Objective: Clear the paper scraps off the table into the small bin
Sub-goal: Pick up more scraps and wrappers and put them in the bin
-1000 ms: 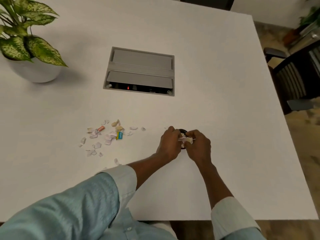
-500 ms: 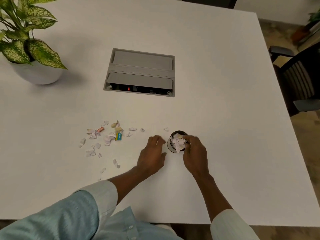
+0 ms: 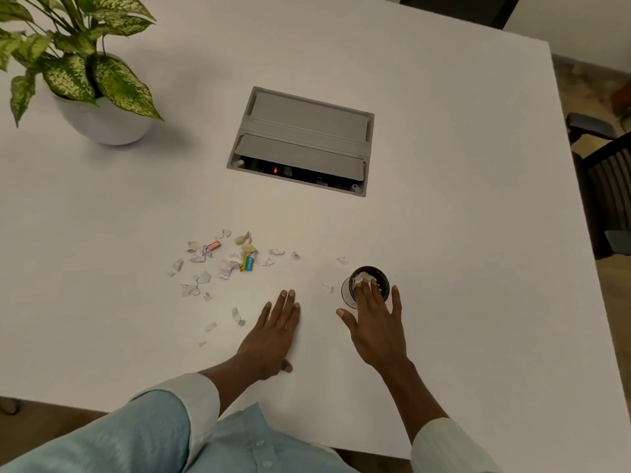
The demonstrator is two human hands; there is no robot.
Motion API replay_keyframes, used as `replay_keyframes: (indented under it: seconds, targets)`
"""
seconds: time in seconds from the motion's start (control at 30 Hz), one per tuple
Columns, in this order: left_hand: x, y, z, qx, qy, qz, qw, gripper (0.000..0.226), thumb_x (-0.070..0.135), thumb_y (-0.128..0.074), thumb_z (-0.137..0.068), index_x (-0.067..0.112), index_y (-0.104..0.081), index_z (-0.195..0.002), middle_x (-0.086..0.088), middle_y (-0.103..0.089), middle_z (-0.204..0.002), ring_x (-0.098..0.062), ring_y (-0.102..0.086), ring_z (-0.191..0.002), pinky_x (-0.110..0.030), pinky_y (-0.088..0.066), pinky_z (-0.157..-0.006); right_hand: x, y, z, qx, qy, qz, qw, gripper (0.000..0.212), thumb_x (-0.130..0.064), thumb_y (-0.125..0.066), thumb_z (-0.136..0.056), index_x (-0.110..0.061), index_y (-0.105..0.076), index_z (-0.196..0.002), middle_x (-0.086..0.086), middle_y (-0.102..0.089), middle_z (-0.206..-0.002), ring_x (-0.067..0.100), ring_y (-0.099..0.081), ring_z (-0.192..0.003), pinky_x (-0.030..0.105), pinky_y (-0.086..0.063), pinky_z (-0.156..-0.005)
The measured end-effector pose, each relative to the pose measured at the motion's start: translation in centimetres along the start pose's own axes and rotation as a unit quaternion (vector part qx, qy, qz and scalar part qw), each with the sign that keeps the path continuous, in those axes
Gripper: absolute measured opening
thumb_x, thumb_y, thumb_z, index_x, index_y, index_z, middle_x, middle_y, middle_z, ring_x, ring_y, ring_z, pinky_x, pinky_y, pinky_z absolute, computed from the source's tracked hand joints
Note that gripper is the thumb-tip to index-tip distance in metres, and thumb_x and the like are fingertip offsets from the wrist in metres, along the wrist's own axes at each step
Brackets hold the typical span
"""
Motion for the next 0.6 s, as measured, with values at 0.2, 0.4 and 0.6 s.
replay_keyframes:
  seconds: [0.2,0.4,0.6]
  targets:
    - [0.1,-0.7,-0.1,-0.021,0.012,-0.015,1.0,0.133,0.049,-0.078,-0.086,-0.001,0.023,-0.157,-0.026,0.041,-0.159,-0.043,0.041,-0.145,-0.061,0.002,-0.127,-0.2,1.1,-1.0,0.006,-0.01,-0.016,1.0,0.076,-0.066,-0.013,-0.101,-0.015,-0.052,-0.141,0.002,-0.054,-0.149,0.017,-0.04,-0.145,0.051,0.005,-0.125]
    - [-0.3,-0.8,0.0,-0.014,0.002,-0.035,0.999,0.145,0.059,-0.082,-0.075,-0.004,0.021,-0.156,-0.029,0.038,-0.16,-0.046,0.036,-0.149,-0.061,0.005,-0.126,-1.4,6.8,0.2,0.191,-0.011,-0.052,0.98,0.02,-0.022,-0.066,-0.091,-0.011,-0.068,-0.108,0.007,-0.069,-0.11,0.029,-0.063,-0.108,0.048,-0.041,-0.107]
    - [-0.4,-0.8,0.0,-0.02,0.008,-0.036,0.999,0.14,0.053,-0.08,-0.081,-0.001,0.026,-0.155,-0.027,0.042,-0.158,-0.045,0.041,-0.145,-0.058,0.014,-0.124,-7.3,5.7,-1.8,0.1,0.063,-0.07,0.991,0.031,0.011,-0.067,-0.074,-0.008,-0.069,-0.098,0.008,-0.062,-0.102,0.027,-0.062,-0.096,0.035,-0.057,-0.063]
Point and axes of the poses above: each hand's wrist, its own z-axis away from the middle knuckle, its own y-axis out of the back of the hand, x = y × z, the point moved 10 cm from there along -z, towards the middle knuckle
